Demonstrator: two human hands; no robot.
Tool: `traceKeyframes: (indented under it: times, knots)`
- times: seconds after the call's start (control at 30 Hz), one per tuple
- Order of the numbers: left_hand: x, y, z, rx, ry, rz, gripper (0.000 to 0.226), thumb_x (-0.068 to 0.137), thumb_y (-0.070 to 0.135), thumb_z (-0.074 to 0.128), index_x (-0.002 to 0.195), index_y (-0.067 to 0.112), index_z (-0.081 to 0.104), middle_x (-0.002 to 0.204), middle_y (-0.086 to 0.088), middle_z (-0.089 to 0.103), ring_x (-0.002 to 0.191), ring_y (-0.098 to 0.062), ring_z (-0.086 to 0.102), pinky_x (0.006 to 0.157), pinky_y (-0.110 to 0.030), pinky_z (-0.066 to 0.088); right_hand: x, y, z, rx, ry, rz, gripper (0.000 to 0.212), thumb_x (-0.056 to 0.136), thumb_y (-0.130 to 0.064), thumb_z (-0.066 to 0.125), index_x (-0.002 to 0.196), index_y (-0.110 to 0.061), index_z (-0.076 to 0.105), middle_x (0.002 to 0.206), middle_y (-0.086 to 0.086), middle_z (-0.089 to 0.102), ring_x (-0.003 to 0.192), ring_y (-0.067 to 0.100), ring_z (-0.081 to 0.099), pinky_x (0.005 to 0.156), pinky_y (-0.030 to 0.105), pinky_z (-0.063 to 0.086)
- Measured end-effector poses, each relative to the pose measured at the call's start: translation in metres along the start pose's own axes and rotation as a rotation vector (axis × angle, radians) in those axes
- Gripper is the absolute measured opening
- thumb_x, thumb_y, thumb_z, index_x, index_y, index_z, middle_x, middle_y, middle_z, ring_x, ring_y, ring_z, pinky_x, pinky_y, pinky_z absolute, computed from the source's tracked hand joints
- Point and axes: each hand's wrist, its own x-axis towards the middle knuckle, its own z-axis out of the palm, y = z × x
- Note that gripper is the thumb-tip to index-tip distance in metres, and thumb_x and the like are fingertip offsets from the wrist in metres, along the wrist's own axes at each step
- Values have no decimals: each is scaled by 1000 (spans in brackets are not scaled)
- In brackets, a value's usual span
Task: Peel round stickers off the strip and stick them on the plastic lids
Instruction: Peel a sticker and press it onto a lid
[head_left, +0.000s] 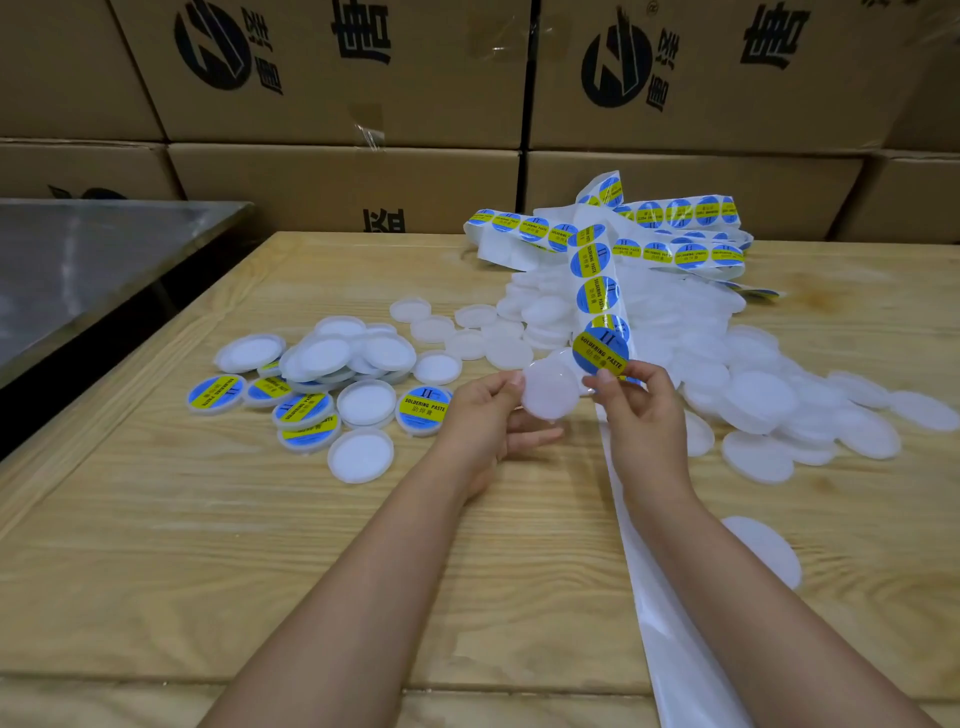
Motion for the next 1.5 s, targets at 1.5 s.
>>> traceKeyframes:
  times: [1.5]
  knots:
    - [-6, -5, 8, 238, -8, 131, 16, 97, 12, 50, 105, -1, 56, 76, -6, 72, 68, -19, 71, 63, -27, 59, 1, -3, -6, -465, -42, -57, 25, 88, -32, 62, 71, -14, 63, 70, -13, 62, 70, -5, 54, 59, 3, 35]
